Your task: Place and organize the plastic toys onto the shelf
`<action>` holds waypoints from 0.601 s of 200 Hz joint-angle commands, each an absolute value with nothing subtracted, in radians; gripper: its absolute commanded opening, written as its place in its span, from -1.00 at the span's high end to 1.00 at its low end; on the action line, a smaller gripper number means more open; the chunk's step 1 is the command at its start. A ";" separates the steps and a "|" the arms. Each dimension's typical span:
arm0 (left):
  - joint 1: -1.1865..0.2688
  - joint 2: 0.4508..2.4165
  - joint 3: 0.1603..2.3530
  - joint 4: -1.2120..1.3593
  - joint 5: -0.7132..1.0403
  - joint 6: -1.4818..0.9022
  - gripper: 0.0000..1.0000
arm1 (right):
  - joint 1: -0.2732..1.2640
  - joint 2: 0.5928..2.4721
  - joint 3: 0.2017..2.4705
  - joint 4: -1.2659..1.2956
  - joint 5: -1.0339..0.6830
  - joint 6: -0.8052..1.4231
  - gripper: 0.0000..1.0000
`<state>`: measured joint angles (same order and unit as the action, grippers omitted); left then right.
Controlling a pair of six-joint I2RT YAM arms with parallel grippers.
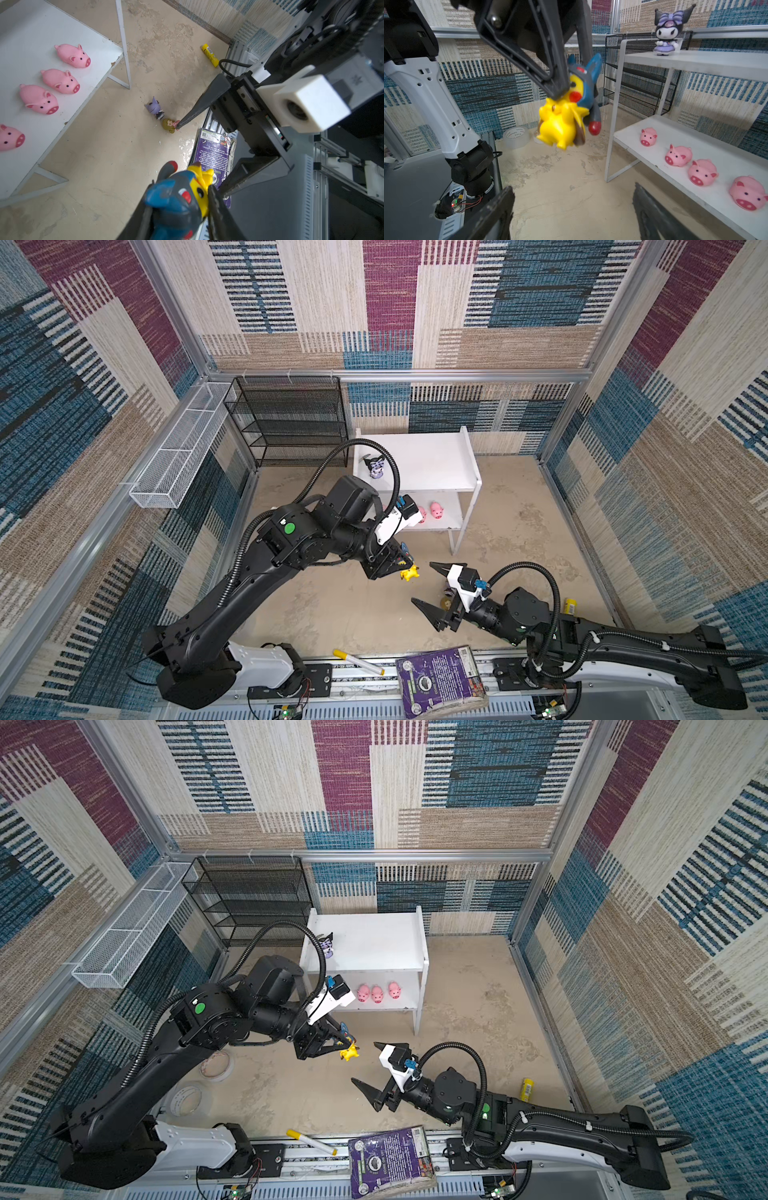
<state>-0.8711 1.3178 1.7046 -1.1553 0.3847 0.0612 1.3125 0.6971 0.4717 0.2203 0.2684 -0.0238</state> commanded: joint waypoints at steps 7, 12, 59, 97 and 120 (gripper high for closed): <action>-0.919 1.325 1.743 -1.207 0.262 0.179 0.81 | 1.313 0.726 0.511 0.200 0.235 -0.002 -0.82; -0.932 1.330 1.750 -1.216 0.245 0.192 0.81 | 1.313 0.730 0.518 0.198 0.231 0.001 -0.82; -1.026 1.425 1.877 -1.247 0.021 0.281 0.83 | 1.313 0.702 0.513 0.165 0.236 0.038 -0.83; -1.036 1.557 2.120 -1.249 -0.092 0.363 0.83 | 1.313 0.592 0.472 0.029 0.304 0.148 -0.83; -1.039 1.651 2.270 -1.247 -0.138 0.429 0.83 | 1.313 0.511 0.451 -0.064 0.321 0.221 -0.83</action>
